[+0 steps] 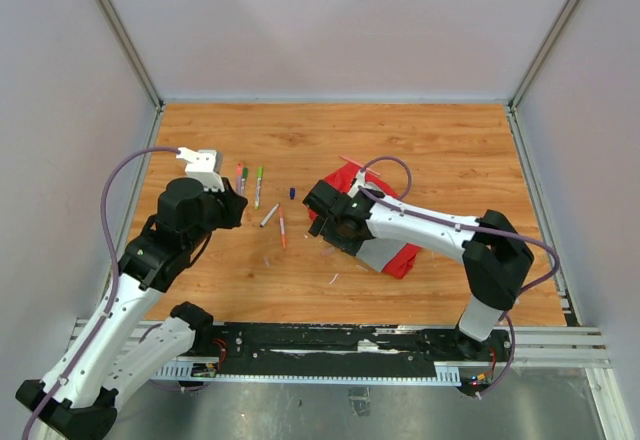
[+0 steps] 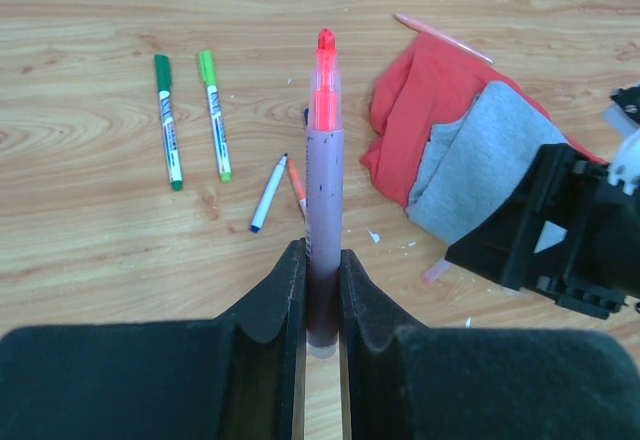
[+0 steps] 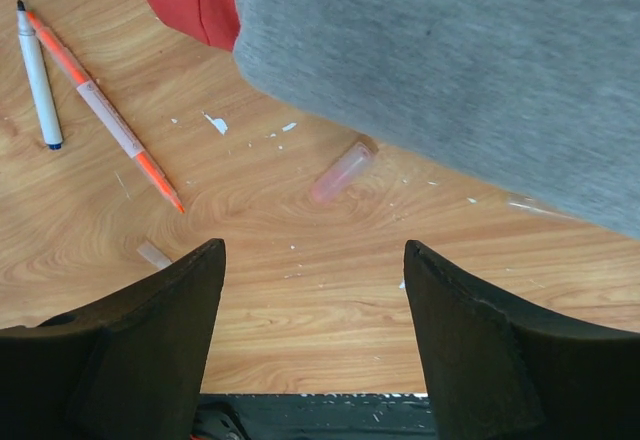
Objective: Insert the pens into the pen caps
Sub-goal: Insert the pen cap onto the pen.
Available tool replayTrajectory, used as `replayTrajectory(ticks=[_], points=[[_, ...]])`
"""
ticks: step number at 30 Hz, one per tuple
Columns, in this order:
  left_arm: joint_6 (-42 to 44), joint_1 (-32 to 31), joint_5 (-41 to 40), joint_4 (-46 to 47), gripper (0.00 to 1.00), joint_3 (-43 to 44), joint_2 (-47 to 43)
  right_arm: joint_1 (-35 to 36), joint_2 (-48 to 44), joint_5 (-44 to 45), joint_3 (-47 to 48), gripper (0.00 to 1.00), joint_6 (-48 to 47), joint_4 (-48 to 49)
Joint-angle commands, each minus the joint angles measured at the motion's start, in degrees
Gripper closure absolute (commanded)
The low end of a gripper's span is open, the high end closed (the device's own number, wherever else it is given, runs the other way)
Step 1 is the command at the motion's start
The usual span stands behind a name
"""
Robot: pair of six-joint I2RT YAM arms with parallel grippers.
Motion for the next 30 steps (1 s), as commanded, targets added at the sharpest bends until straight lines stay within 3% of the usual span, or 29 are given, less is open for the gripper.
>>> replayTrajectory(ticks=[1,13,30], points=[[1.2,0.4,0.7,1.9,0.99,-1.0,-0.7,0.9,5.2,-2.4,4.6,0.29,3.1,-5.3],[1.3,0.4,1.3,2.6,0.99,-1.8,-1.1,0.1,13.9,-2.6,7.0,0.41,6.3,-5.3],[1.4,0.4,1.6,2.9,0.99,-2.0,-0.7,-1.8,17.4,-1.6,8.2,0.61,5.1,-6.0]])
